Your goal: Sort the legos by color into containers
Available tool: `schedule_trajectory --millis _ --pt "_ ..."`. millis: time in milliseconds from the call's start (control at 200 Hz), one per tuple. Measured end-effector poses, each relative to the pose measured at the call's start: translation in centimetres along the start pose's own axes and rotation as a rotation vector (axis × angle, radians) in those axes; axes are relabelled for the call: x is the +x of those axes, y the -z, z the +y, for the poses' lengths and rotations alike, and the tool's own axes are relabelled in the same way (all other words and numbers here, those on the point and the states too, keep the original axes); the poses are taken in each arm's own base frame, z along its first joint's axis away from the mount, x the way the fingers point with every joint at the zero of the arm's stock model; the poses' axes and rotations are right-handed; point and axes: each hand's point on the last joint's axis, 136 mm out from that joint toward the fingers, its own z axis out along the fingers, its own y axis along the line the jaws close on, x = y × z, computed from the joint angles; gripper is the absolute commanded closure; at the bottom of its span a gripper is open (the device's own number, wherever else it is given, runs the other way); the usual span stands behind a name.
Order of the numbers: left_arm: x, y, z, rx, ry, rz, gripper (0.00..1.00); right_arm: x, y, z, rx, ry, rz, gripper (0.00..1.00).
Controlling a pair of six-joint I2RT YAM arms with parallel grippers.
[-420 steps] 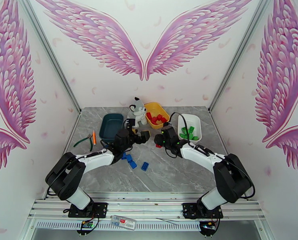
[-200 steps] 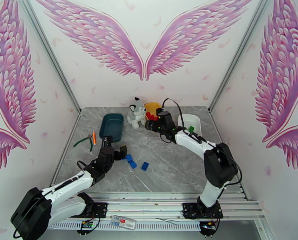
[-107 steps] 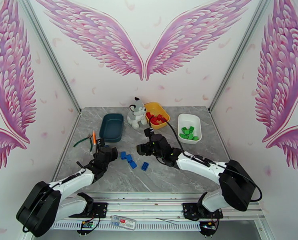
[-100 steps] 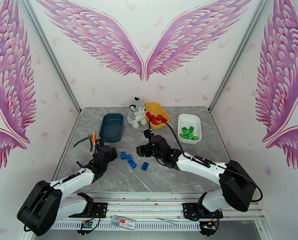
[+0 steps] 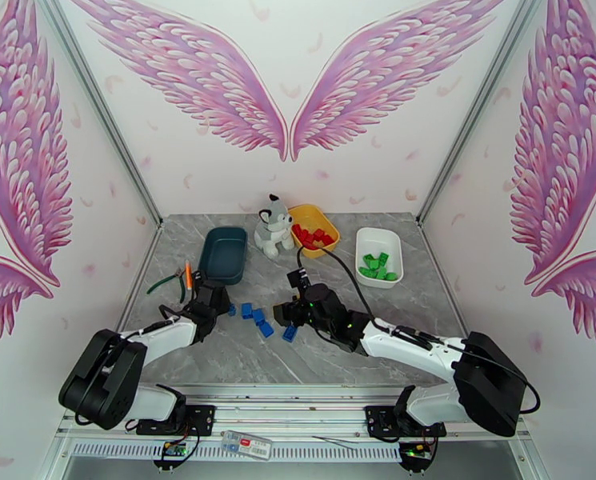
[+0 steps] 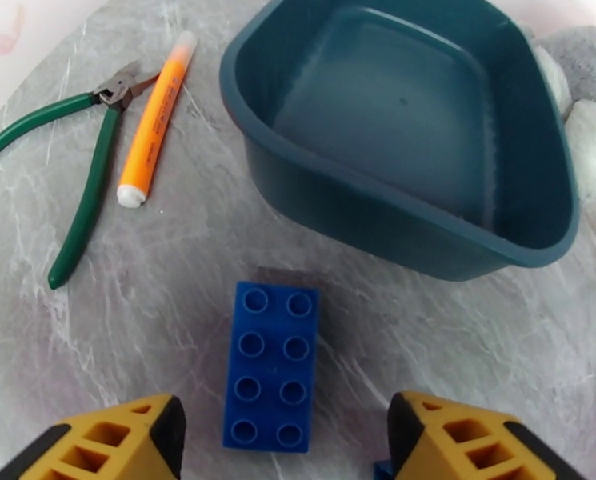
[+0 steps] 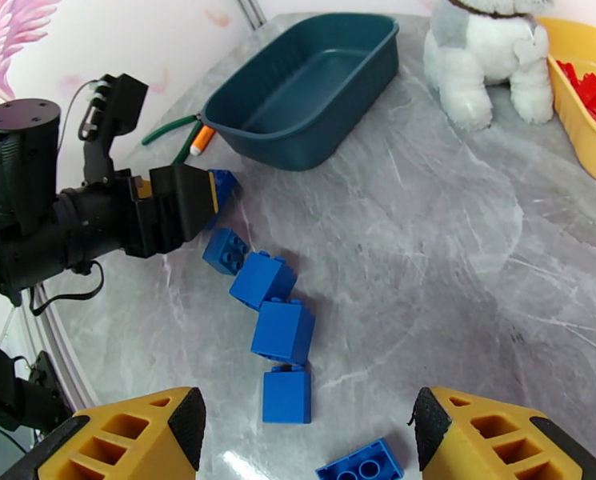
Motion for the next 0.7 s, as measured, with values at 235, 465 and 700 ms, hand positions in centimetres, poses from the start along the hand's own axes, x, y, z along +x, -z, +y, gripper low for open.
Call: schedule_trajectory --millis 235,465,700 --pt "1.0 -1.4 0.0 -0.031 -0.003 0.041 0.38 0.0 0.0 0.1 -0.008 0.0 -0.009 0.25" --pt "1.0 -1.9 -0.1 -0.035 0.003 0.047 0.49 -0.1 0.0 0.1 -0.011 -0.001 -0.015 0.25" --pt "1.1 -2.6 -0.9 -0.023 -0.006 0.068 0.61 0.1 1.1 0.0 -0.017 -0.004 -0.033 0.25"
